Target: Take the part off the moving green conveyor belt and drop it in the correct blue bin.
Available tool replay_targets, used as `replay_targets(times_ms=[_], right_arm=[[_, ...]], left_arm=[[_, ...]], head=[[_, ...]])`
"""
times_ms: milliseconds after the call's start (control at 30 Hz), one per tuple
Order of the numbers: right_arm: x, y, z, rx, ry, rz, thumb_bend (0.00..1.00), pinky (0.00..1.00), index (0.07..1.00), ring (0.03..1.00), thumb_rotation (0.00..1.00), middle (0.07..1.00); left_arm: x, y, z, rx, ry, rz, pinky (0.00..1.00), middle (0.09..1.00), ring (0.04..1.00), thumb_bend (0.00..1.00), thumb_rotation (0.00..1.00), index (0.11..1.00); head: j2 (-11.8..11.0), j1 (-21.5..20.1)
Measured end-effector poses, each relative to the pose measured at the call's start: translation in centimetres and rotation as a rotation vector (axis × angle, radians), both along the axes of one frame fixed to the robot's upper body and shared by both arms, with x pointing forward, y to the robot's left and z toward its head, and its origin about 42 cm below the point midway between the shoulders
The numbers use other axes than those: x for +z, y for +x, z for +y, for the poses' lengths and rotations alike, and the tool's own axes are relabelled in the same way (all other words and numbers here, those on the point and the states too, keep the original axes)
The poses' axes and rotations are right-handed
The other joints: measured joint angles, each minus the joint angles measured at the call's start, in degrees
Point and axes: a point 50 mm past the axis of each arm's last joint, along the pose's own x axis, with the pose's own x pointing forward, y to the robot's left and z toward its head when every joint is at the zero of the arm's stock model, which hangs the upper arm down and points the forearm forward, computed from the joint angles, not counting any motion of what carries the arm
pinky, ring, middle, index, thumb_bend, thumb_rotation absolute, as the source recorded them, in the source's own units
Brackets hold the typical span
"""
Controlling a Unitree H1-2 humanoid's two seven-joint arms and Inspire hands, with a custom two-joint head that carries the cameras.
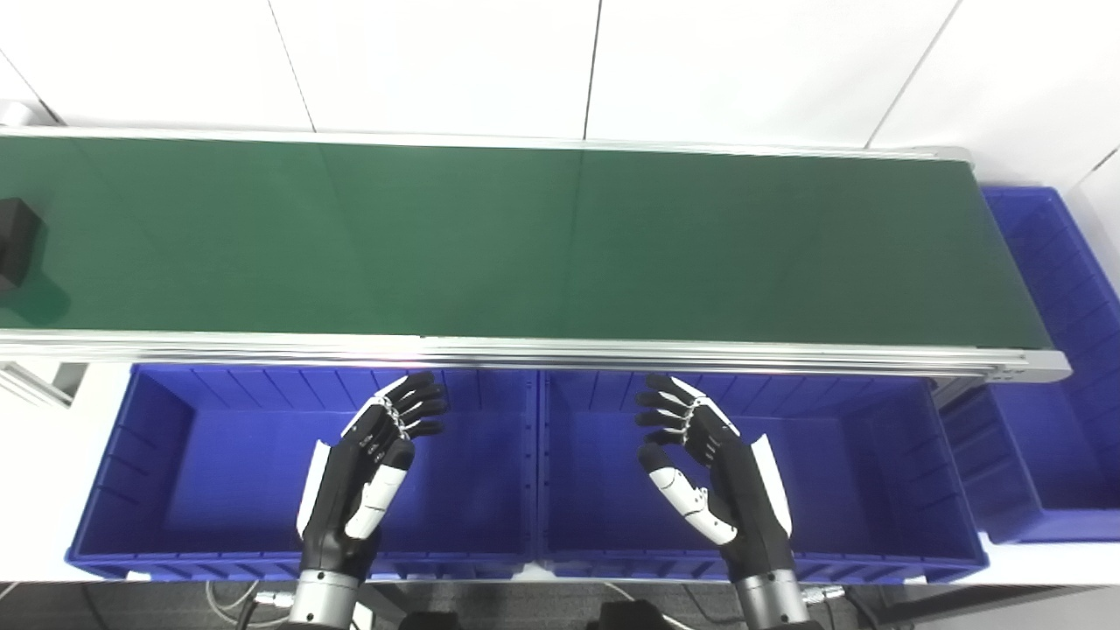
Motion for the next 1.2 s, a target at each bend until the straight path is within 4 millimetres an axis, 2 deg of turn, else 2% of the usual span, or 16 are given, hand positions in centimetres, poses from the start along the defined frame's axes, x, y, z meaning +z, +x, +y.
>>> replay_targets(times_ms=[733, 867, 1133, 1200], right_arm=[[-0.21, 0.01, -0.01, 0.0, -0.001, 0.007, 0.43, 0.6, 0.798, 0.689, 0.56, 0.751], [-0.26, 0.0, 0.0, 0.002, -0.006, 0.008, 0.43, 0.6, 0.771, 0.682, 0.58, 0.742], [-0.23, 0.03, 0.26, 0.001, -0.006, 0.007, 0.43, 0.61, 0.74, 0.692, 0.59, 0.742], [-0.23, 0.03, 0.29, 0.0, -0.005, 0.007, 0.43, 0.61, 0.736, 0.695, 0.59, 0.742]], left_arm=[[-0.29, 0.16, 0.03, -0.002, 0.002, 0.008, 0.69, 0.782, 0.743, 0.63, 0.76, 0.796], [-0.55, 0.08, 0.05, -0.003, 0.002, 0.018, 0.69, 0.782, 0.744, 0.63, 0.76, 0.797], [-0.62, 0.17, 0.27, -0.009, 0.007, 0.018, 0.68, 0.778, 0.738, 0.64, 0.77, 0.793], [-0.62, 0.23, 0.38, -0.006, 0.008, 0.017, 0.68, 0.777, 0.737, 0.63, 0.77, 0.792]], head=[[-0.2, -0.1], [-0.2, -0.2], [-0.6, 0.1], [-1.7, 0.5]])
